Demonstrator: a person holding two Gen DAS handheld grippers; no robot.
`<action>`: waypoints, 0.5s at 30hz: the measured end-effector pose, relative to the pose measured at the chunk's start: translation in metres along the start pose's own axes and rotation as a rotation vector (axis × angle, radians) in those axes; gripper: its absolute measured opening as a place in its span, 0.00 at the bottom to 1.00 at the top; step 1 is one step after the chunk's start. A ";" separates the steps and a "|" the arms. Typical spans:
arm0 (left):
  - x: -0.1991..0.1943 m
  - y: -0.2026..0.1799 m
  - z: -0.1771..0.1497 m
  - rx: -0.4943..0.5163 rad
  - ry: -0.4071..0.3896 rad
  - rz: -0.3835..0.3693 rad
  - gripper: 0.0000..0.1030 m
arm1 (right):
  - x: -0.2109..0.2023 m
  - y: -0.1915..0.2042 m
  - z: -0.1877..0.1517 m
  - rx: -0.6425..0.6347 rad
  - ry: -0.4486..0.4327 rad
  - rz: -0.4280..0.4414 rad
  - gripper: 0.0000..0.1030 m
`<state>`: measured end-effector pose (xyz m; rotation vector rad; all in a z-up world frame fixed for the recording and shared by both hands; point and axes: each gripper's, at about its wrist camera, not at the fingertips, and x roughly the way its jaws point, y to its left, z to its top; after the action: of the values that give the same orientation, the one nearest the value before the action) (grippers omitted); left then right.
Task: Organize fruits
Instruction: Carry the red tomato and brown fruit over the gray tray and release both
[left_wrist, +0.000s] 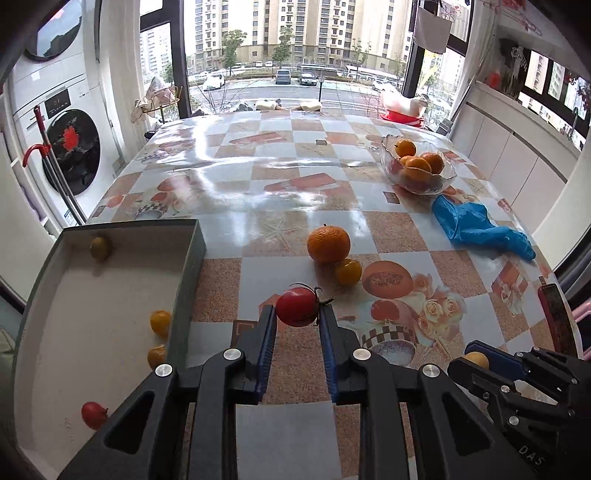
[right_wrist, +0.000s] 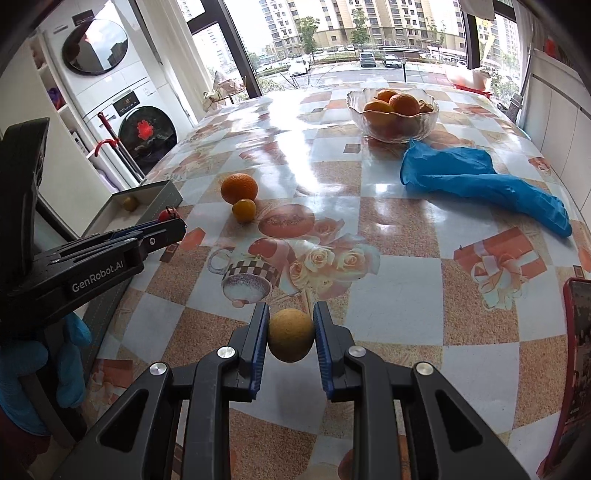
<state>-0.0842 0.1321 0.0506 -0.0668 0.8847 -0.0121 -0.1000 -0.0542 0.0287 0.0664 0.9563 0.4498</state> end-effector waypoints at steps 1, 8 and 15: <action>-0.008 0.009 -0.002 -0.011 -0.010 0.008 0.24 | 0.001 0.007 0.004 -0.007 0.000 0.017 0.26; -0.044 0.086 -0.027 -0.123 -0.041 0.153 0.24 | 0.020 0.089 0.027 -0.081 0.017 0.170 0.26; -0.037 0.145 -0.062 -0.258 0.025 0.253 0.24 | 0.051 0.182 0.042 -0.177 0.075 0.322 0.26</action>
<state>-0.1580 0.2746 0.0312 -0.1953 0.9107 0.3384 -0.1036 0.1367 0.0588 0.0433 0.9791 0.8373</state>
